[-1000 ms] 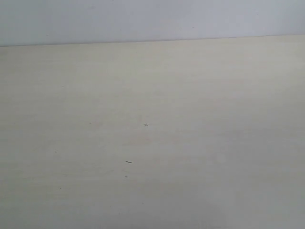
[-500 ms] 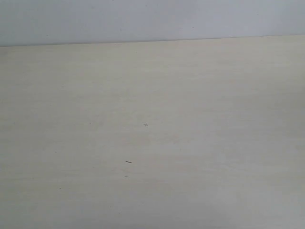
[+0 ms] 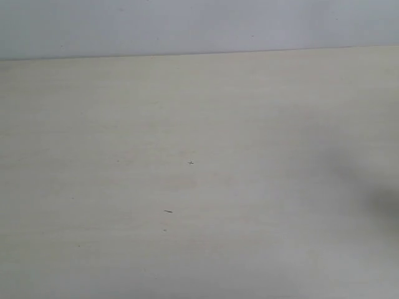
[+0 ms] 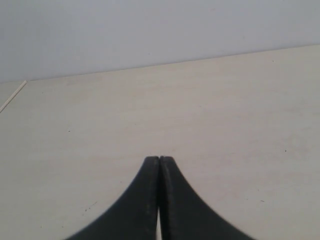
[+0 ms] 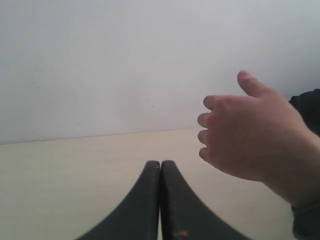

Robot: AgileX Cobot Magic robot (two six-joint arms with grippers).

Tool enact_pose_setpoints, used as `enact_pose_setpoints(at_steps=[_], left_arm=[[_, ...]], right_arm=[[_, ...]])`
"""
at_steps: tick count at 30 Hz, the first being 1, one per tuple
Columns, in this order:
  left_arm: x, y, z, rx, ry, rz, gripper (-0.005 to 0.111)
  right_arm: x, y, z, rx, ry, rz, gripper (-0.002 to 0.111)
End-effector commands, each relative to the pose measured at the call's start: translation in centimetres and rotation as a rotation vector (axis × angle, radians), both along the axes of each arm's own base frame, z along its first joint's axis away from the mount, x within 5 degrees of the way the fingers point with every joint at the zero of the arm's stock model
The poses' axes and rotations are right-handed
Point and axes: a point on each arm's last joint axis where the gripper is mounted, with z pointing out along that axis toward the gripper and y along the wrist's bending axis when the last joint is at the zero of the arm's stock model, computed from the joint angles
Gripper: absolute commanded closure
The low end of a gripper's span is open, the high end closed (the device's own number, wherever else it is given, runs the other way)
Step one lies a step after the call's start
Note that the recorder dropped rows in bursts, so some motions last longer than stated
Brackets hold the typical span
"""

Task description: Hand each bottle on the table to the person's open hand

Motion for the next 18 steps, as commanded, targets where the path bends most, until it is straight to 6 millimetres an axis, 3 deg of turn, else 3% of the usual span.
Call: enact_pose_setpoints(at_steps=[1, 15, 18], left_arm=[[-0.03, 0.00, 0.10, -0.006, -0.012, 0.003, 0.106], [-0.03, 0.00, 0.10, -0.006, -0.012, 0.003, 0.106], [-0.03, 0.00, 0.10, -0.006, -0.012, 0.003, 0.106]], right_arm=[[-0.02, -0.01, -0.06, 0.044, -0.015, -0.003, 0.108], [-0.04, -0.04, -0.46, 0.041, 0.029, -0.008, 0.108], [-0.01, 0.09, 0.01, 0.243, -0.044, 0.004, 0.108]])
